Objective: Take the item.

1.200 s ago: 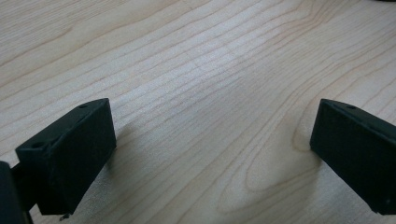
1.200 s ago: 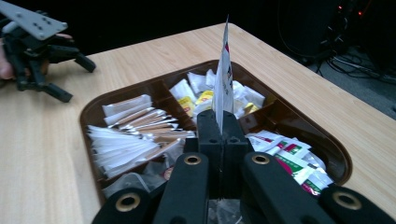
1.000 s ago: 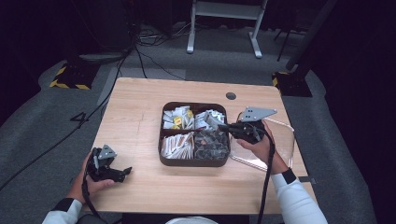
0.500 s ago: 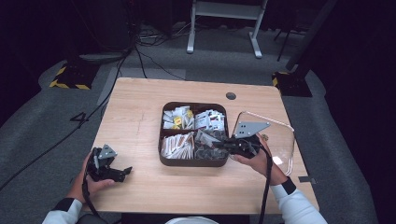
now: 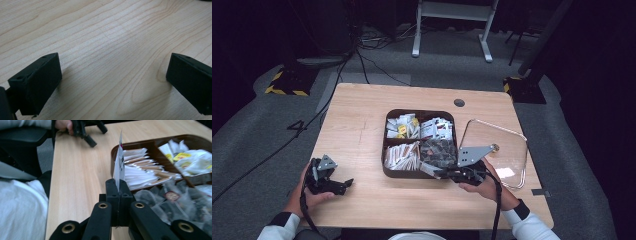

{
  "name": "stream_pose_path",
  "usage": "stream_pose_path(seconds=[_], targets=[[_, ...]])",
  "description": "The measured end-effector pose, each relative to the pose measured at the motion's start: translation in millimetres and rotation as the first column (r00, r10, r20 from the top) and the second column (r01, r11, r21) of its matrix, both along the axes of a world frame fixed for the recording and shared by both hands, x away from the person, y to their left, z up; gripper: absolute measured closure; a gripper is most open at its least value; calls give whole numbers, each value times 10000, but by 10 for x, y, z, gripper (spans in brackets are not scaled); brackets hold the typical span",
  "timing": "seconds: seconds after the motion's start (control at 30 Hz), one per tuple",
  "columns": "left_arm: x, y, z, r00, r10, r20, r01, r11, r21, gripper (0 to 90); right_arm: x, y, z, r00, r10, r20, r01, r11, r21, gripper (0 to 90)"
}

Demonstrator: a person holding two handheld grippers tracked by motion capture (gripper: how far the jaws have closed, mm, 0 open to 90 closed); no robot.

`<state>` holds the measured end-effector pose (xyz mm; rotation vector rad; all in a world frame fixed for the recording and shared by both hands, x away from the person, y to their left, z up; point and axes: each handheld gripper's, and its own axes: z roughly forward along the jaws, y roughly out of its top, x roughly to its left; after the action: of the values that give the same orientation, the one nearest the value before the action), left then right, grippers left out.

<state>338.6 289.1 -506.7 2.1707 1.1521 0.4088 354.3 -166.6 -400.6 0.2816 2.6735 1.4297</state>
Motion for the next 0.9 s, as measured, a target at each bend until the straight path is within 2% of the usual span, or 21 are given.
stream_pose_path(seconds=[0.5, 0.9], targets=[[-2, 0, 0, 10000, 20, 8, -20, 10000, 8, 4, -170, 116, -275, 9959, 734, -525, -773, 9941, -764, 900], [-10, 1, -1, 10000, 60, 16, -60, 10000, -4, 5, -222, 181, -419, 9912, 1006, -860, -1093, 9886, -1032, 900]])
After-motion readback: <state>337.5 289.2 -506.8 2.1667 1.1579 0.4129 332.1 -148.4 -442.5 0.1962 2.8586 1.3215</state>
